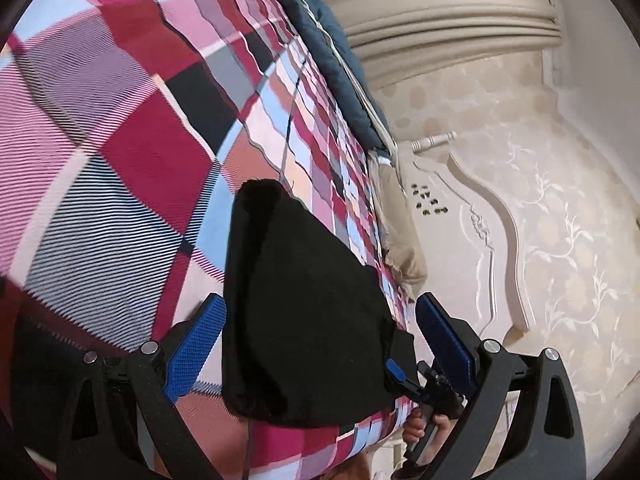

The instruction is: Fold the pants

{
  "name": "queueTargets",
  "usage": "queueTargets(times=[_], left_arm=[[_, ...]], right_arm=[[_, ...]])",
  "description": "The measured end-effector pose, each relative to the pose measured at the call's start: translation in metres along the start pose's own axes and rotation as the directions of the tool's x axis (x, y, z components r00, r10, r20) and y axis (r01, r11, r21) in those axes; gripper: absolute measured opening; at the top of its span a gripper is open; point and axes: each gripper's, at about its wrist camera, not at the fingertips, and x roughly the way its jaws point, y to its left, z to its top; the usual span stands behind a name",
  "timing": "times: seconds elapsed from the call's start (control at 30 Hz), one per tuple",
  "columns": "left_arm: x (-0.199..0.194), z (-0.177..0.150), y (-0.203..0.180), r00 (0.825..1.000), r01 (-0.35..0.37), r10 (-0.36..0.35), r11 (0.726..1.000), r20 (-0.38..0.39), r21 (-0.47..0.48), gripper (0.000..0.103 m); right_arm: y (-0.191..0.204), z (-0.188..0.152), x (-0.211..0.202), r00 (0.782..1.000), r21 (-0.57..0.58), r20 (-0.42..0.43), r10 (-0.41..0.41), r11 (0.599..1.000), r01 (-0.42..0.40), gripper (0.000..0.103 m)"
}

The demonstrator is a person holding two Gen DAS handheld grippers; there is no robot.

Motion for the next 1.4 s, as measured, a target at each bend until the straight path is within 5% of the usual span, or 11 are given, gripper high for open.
queueTargets(times=[0.33,0.47,0.5,0.7,1.0,1.17,1.4], left_arm=[[0.047,0.008,-0.016,0.993,0.016,-0.014,1.0,-0.12,0.012,0.091],[0.059,0.008,0.006,0.984,-0.047,0.028,0.993,-0.174,-0.108,0.02],[0.061,0.007,0.016,0.983,-0.055,0.027,0.987,-0.183,-0.152,0.014],[0.056,0.006,0.0,0.986,-0.05,0.033,0.993,-0.164,-0.106,0.012],[0.062,0.012,-0.085,0.988,0.023,-0.016,0.999,-0.152,0.046,0.011],[0.089,0.006,-0.145,0.983,0.061,-0.036,0.989,-0.18,0.135,0.011],[0.158,-0.027,-0.224,0.964,0.048,0.034,0.953,-0.265,0.298,0.011]], right_arm=[[0.004,-0.004,-0.003,1.0,-0.005,0.019,-0.018,1.0,0.018,0.079],[0.005,-0.004,-0.004,0.999,0.001,0.025,-0.02,1.0,0.02,0.079],[0.005,-0.004,-0.005,0.999,0.004,0.028,-0.019,1.0,0.019,0.079],[0.007,-0.008,-0.015,0.999,0.036,0.05,-0.02,0.999,0.018,0.079],[0.012,-0.031,-0.043,0.995,0.059,0.103,-0.012,0.998,0.006,0.079],[0.015,-0.042,-0.052,0.994,0.047,0.11,0.002,0.999,-0.007,0.08],[0.013,-0.06,-0.066,0.992,0.051,0.126,0.023,0.998,-0.029,0.08]])
